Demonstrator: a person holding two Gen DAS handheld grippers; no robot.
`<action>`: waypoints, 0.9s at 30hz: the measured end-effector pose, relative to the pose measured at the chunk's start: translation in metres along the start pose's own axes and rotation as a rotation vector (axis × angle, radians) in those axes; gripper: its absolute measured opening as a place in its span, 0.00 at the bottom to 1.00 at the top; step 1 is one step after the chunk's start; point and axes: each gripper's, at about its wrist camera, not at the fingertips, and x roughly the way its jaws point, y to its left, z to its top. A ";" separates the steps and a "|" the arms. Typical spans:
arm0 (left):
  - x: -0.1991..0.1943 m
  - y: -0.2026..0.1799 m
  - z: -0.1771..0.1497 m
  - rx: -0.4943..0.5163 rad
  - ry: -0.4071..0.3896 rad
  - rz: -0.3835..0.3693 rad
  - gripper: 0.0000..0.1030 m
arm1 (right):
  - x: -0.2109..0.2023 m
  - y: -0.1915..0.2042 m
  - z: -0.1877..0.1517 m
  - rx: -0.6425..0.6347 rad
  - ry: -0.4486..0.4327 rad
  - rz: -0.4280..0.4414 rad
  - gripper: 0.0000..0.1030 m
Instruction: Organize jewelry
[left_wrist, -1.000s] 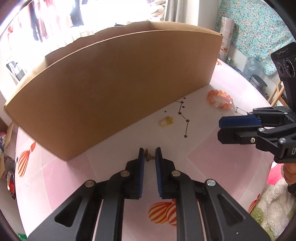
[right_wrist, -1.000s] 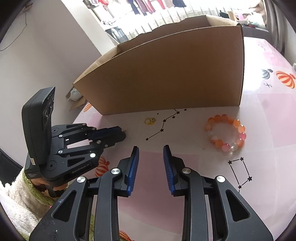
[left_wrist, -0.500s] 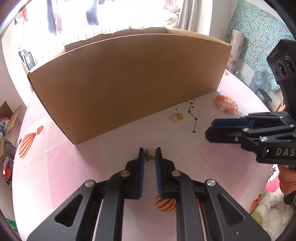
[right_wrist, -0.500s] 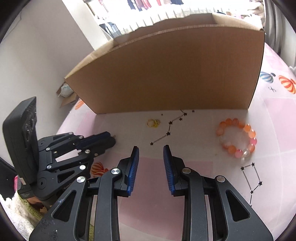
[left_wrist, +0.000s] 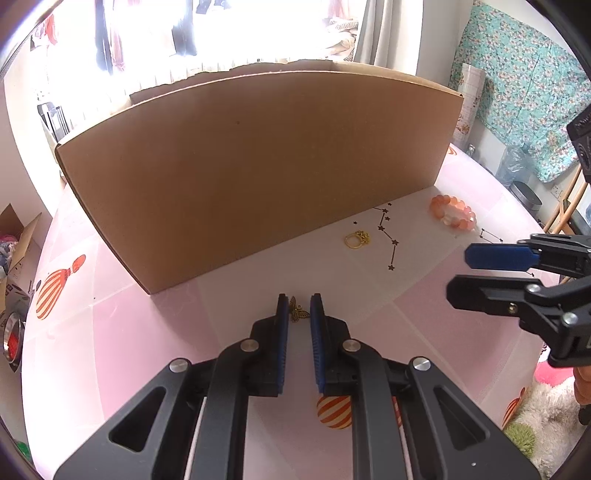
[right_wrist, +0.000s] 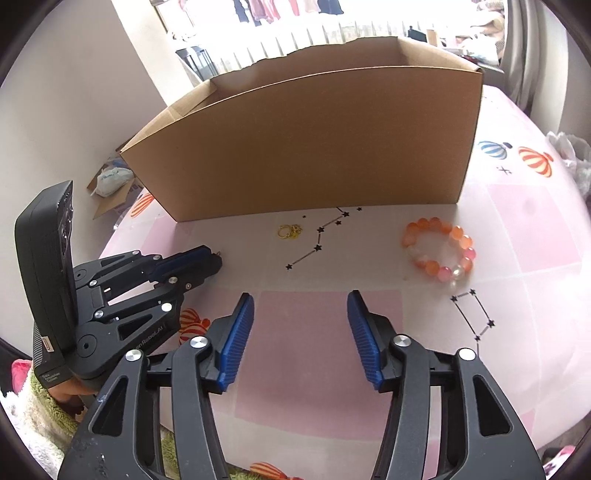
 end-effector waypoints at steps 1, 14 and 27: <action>0.000 0.000 0.000 -0.004 0.001 0.003 0.11 | -0.002 -0.002 -0.002 0.008 0.001 -0.001 0.51; 0.001 0.000 -0.001 -0.028 -0.001 0.016 0.11 | -0.014 -0.011 -0.011 0.039 0.013 0.032 0.51; 0.003 0.000 0.000 -0.031 -0.004 0.026 0.11 | -0.030 -0.020 -0.013 0.049 -0.001 0.060 0.60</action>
